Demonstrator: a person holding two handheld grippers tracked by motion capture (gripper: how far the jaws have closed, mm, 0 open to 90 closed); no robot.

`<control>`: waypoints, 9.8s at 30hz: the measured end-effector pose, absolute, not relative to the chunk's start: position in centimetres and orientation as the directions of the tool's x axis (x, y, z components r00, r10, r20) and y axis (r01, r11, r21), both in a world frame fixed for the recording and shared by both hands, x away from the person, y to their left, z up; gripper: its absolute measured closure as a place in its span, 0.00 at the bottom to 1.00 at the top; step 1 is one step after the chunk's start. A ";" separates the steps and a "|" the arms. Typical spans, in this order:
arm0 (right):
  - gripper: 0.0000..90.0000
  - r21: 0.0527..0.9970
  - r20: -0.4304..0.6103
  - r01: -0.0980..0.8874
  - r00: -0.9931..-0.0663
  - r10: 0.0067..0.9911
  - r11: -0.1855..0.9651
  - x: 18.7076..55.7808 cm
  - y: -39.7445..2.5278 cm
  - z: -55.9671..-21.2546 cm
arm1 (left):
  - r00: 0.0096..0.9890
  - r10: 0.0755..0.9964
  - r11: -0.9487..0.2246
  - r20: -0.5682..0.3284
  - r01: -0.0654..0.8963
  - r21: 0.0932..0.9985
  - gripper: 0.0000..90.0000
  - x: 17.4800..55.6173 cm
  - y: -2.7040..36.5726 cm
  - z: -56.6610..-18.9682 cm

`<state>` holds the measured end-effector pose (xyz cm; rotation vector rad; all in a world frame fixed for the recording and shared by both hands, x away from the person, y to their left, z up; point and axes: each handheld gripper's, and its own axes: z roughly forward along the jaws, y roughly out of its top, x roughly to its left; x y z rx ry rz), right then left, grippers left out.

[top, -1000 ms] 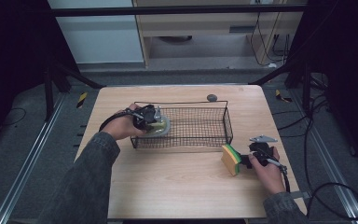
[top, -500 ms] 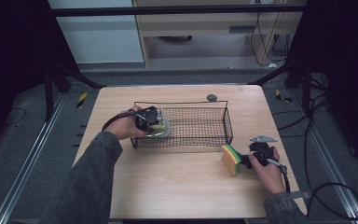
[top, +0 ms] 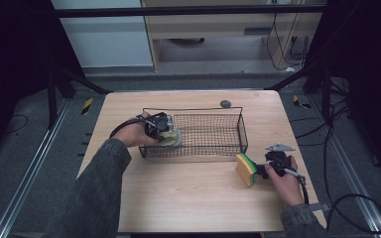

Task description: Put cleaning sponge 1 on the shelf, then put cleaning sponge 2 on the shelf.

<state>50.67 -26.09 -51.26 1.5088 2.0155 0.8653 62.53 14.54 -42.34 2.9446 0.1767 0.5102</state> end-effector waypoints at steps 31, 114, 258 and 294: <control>0.01 0.725 -0.002 0.660 -0.284 0.959 0.197 50.7 -26.1 -51.3 | 0.860 0.294 -0.899 0.418 0.100 0.427 0.44 59.4 15.2 -36.5; 0.32 0.529 0.020 0.762 -0.452 0.892 0.374 47.8 -19.3 -38.1 | 0.561 0.828 -0.407 0.020 0.575 0.710 0.00 50.5 26.0 -50.9; 0.72 0.585 -0.082 0.692 -0.468 0.880 0.422 61.8 -15.6 -36.6 | 0.573 0.819 -0.412 0.018 0.568 0.713 0.00 50.8 26.2 -50.9; 0.72 0.522 -0.114 0.733 -0.447 0.887 0.436 63.1 -15.6 -40.6 | 0.575 0.818 -0.414 0.017 0.567 0.713 0.00 50.8 26.2 -50.9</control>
